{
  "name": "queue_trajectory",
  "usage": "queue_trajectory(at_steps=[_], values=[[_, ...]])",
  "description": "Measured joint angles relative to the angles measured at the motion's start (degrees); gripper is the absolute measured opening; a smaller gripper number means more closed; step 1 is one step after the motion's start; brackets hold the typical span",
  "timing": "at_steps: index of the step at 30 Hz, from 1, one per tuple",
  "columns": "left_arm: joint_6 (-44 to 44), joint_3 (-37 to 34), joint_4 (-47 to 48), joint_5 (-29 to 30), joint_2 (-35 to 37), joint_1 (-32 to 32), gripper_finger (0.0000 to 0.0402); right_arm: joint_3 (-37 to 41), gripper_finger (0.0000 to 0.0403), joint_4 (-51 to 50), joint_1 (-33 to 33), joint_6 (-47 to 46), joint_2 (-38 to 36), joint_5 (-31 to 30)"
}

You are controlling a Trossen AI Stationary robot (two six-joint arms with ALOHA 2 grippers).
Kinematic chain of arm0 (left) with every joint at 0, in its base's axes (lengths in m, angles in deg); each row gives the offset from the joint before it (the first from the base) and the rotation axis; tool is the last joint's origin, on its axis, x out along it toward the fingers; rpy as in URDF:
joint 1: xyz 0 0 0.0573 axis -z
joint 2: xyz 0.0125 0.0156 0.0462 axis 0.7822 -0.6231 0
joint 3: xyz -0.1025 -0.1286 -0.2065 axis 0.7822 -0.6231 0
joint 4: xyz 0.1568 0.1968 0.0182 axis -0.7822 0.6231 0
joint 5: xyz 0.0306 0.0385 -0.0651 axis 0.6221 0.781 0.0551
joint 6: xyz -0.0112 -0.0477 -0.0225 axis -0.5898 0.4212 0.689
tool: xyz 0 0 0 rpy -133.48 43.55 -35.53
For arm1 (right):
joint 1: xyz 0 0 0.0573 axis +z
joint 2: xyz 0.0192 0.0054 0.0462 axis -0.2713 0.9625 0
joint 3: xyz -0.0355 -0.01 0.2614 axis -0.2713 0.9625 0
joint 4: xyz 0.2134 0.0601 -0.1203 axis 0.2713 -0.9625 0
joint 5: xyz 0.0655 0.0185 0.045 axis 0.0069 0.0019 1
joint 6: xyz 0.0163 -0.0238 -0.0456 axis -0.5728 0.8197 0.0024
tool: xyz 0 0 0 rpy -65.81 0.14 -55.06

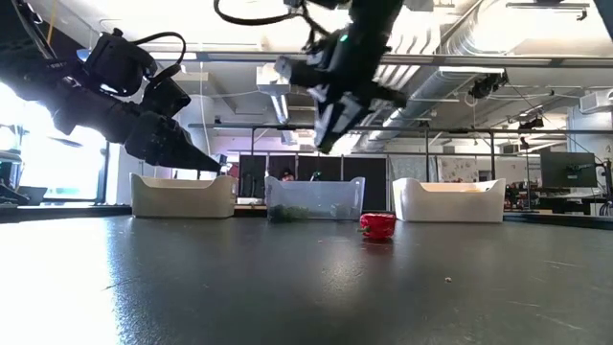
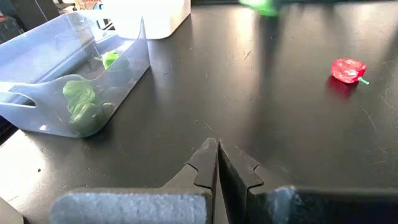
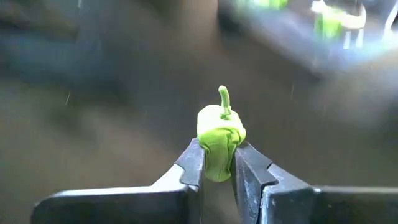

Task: Sort produce into baskets
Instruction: Put the green bell pepper into the transparent bin

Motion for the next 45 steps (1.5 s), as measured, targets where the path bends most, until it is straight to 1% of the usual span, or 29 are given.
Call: queue_trajectory(at_steps=[3,7,10,16,18,26,29,35,39,45], values=[[0.0,0.0,0.0,0.0,0.0,0.0,0.0002,0.0,0.0037,4.5,-5.0,8.3,0.0,0.0],[0.0,0.0,0.0,0.0,0.0,0.0,0.0002,0.0,0.0037,7.0,-10.3,14.8,0.0,0.9],[0.0,0.0,0.0,0.0,0.0,0.0,0.0002,0.0,0.0037,7.9,-13.6,17.9,0.0,2.6],[0.0,0.0,0.0,0.0,0.0,0.0,0.0002,0.0,0.0037,9.4,-18.6,23.8,0.0,3.0],[0.0,0.0,0.0,0.0,0.0,0.0,0.0002,0.4,0.0037,11.5,-20.1,25.7,0.0,3.3],[0.0,0.0,0.0,0.0,0.0,0.0,0.0002,1.0,0.0037,19.3,-25.8,32.7,2.0,9.2],[0.0,0.0,0.0,0.0,0.0,0.0,0.0002,1.0,0.0037,20.5,-27.6,33.6,3.9,11.1],[0.0,0.0,0.0,0.0,0.0,0.0,0.0002,1.0,0.0037,21.6,-30.4,34.0,7.1,11.7],[-0.1,0.0,-0.1,0.0,0.0,0.0,0.0002,1.0,0.0037,22.2,-31.6,34.2,8.3,14.1],[-0.1,0.0,-0.1,0.0,0.0,0.0,0.0002,1.0,0.0037,22.8,-32.4,34.7,8.8,14.1]])
